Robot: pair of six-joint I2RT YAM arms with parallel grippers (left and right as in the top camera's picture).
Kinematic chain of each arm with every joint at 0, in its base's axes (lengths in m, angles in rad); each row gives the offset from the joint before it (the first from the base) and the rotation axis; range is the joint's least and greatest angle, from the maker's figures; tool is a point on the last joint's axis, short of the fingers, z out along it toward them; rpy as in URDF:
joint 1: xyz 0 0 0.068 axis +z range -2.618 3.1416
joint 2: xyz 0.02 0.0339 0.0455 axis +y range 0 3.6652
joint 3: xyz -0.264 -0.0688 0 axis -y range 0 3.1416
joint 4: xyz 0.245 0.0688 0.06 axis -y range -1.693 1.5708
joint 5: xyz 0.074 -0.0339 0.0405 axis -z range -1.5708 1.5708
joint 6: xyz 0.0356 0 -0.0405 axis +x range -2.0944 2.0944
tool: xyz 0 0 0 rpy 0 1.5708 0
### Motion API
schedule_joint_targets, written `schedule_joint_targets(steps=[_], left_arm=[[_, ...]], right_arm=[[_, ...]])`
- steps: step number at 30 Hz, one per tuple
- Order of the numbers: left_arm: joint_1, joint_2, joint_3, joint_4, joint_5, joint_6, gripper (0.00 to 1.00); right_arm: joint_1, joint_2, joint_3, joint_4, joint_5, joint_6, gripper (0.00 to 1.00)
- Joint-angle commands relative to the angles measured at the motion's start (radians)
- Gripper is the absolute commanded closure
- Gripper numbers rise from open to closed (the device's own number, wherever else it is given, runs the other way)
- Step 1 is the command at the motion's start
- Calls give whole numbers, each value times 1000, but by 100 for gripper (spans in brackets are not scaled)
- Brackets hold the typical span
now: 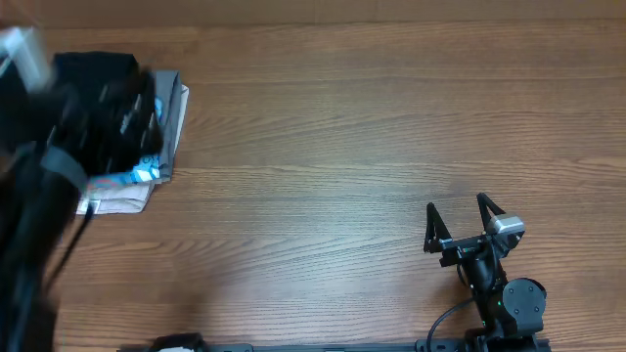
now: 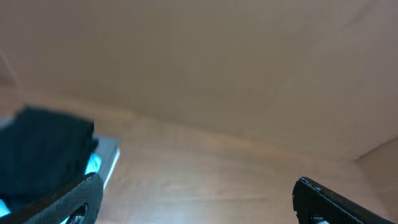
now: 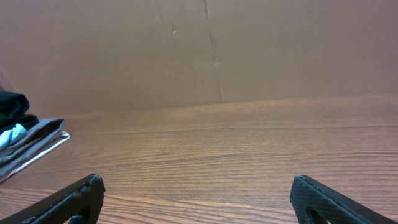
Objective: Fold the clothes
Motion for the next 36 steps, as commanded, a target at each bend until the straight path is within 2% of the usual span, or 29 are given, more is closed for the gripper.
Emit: schedule_joint_targets(steps=[1,6,10,16,23,26,28,36], left_arm=[[-7,-111,-8,-1,-3,-11,0],[-7,-264,-61,-2,-2,-11,0],[-6,-386,-186,0,-3,-11,0],[-6,-551,-426,-2,-3,-11,0],[-6,-740,-810,28,-3,-11,0],[-6,-816,-988,114,-3,-11,0],[-6,-885,-1153,256,-3,-11,0],[-13,-1011,-1496,719,-4,-22,0]], right_arm=[[5,-8,-10,2,-5,-4,0],[5,-8,-10,2,-5,-4,0],[5,-8,-10,2,-5,-4,0],[5,-8,-10,2,-5,-4,0],[5,-8,-10,2,-5,-4,0],[5,-8,-10,2,-5,-4,0],[5,-8,-10,2,-5,-4,0],[5,-8,-10,2,-5,-4,0]])
